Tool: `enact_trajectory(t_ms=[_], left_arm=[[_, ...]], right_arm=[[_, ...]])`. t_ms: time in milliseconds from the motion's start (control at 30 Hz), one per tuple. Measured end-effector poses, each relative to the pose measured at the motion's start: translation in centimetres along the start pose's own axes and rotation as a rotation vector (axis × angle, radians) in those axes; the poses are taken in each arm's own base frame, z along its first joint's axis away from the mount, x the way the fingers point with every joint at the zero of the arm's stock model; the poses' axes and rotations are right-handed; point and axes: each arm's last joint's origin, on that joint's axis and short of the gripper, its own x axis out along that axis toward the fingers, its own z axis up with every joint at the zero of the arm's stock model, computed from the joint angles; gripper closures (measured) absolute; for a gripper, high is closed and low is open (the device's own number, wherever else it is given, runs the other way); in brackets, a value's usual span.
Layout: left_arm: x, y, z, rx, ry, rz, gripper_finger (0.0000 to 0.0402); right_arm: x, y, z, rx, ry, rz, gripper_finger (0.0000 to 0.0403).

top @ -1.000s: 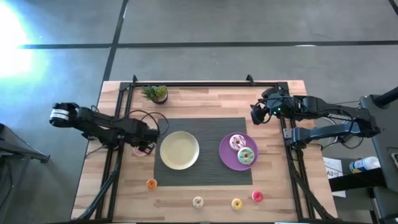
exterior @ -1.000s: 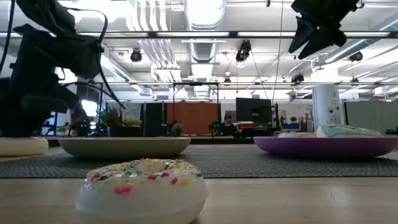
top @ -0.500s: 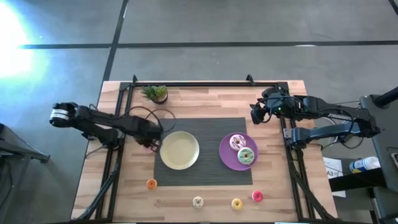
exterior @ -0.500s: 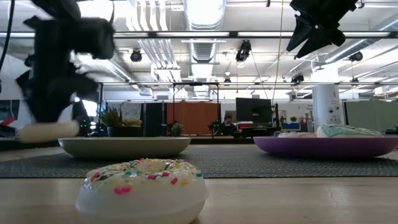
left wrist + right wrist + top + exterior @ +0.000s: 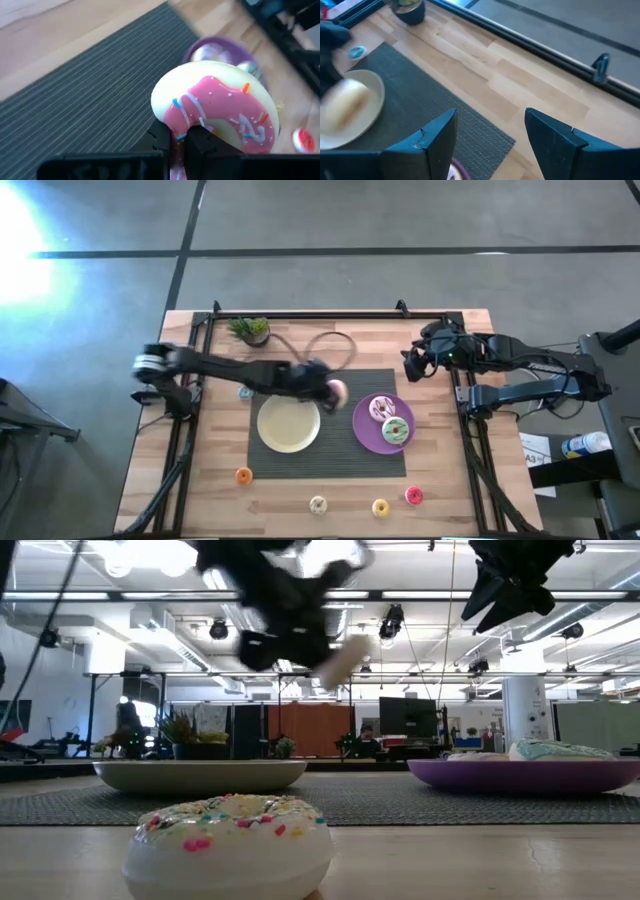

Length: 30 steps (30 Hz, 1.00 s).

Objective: Pick & Place donuts
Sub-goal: Put the big pink donut on the purple plate

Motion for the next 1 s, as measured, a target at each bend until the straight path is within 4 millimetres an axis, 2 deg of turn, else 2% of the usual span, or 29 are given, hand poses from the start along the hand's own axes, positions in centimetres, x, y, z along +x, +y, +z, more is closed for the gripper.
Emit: enact_trajectory(t_ms=[133,267,467,633,867,1000], left_arm=[[4.4,-3.6,1.2,0.109,0.02,-0.039,0.0401],[7.6,-6.5,1.7,0.203,0.059,-0.077,0.0401],[11.3,-8.4,0.3,0.284,0.149,-0.041,0.0401],[12.5,-9.3,-0.2,0.299,0.147,-0.057,0.0385],[12.8,-8.4,-1.5,0.31,0.249,0.029,0.0283],[12.3,-8.4,-1.3,0.312,0.253,0.051,0.0234]], right_arm=[[-0.5,-0.2,-0.1,0.015,0.007,0.044,0.0179],[-1.5,-0.7,-0.1,0.045,-0.015,0.061,0.0179],[-3.1,-1.9,-0.5,0.077,-0.036,0.068,0.0179],[-4.1,-2.6,-0.8,0.093,-0.062,0.07,0.0179],[-4.4,-2.8,-0.8,0.091,-0.076,0.077,0.0179],[-4.3,-2.7,-0.8,0.07,-0.07,0.072,0.0179]])
